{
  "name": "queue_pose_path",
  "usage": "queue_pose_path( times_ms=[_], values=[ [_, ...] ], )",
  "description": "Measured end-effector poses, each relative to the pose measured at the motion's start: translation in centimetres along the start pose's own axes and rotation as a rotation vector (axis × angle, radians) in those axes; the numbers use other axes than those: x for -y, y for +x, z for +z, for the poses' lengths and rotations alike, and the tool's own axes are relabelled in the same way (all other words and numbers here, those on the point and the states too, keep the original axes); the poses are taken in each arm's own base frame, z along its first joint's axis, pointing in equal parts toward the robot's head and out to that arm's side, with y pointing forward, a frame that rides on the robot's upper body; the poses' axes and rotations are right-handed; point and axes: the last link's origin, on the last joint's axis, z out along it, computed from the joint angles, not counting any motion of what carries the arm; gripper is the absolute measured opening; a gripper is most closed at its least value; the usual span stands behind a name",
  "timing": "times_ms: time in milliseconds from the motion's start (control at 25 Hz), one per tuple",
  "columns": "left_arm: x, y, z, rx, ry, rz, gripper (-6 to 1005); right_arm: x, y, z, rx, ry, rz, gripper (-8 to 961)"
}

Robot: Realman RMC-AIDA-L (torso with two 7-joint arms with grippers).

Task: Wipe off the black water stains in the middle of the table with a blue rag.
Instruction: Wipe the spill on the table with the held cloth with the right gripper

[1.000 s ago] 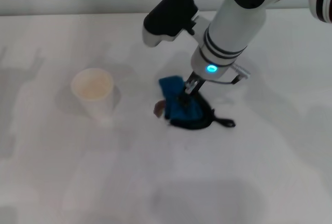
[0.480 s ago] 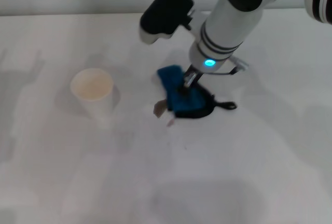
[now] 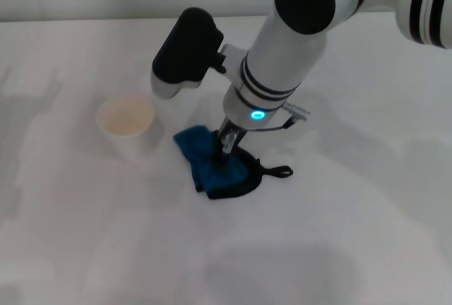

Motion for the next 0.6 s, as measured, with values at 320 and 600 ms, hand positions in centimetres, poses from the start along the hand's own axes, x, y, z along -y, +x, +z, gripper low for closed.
queue_pose_path(
  times_ms=[320,600],
  values=[
    [0.0,0.0,-0.2,0.002,0.001,-0.002,886,3.7,0.8,0.1,-0.010,0.118,0.065,128],
    [-0.1,0.0,-0.1,0.000,-0.001,-0.004,886,5.1,1.4,0.0,-0.026,0.180,0.095,129]
  ],
)
